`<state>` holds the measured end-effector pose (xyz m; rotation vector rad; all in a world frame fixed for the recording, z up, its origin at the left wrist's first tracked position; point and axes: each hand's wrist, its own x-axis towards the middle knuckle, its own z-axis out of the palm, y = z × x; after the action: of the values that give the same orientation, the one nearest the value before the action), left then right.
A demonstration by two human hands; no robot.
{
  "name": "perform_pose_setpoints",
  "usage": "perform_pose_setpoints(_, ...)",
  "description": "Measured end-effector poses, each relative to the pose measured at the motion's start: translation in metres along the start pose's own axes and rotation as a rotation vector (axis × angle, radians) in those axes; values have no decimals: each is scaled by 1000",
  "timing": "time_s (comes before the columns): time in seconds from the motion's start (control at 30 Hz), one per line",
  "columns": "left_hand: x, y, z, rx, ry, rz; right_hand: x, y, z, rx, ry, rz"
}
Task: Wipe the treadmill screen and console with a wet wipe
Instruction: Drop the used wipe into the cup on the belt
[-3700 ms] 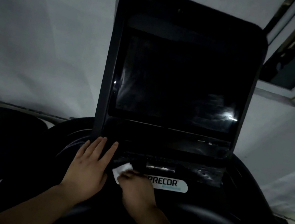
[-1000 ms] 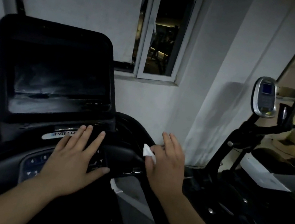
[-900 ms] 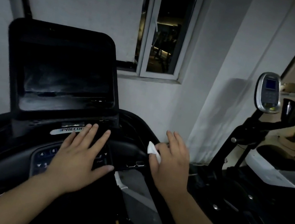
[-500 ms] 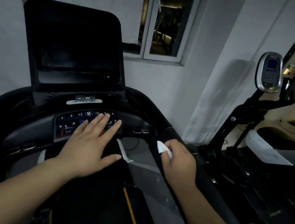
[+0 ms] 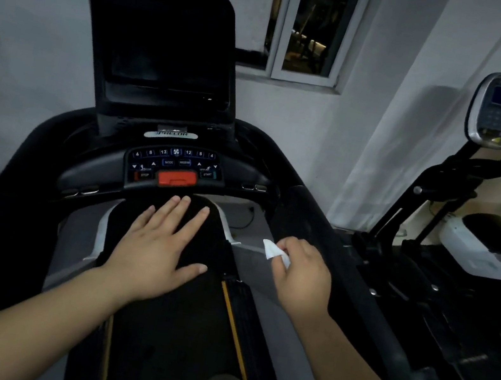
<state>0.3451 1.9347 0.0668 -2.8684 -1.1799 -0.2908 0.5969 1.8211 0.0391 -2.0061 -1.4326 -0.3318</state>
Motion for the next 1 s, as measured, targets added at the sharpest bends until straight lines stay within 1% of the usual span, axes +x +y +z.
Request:
perform_pose_setpoints(0.1,-21,31,11,-8,-15,-17,-28,16,-11,1,-21,-19)
perform_pose_setpoints(0.27,-66,87,44,-35,-98,-46,-95,49,-15,-27,-94,-86)
perform_pose_setpoints(0.43,-107,131,72,-47,-236,-36,-163,67,-21,-126,-140,-213)
perform_pose_setpoints(0.53,-126,150,87,-60,-321,16,-197,64,-25,-178,-222,-223)
perform_pose_setpoints(0.67,-151,160,109,-71,-404,53,-233,55,-27,-238,-360,-150)
perform_pose_setpoints(0.83,-185,150,135,-106,-402,53,-273,42,-18,-277,-416,-66)
perform_pose_setpoints(1.0,-205,141,158,-96,-427,30,-305,37,-1,-311,-493,-39)
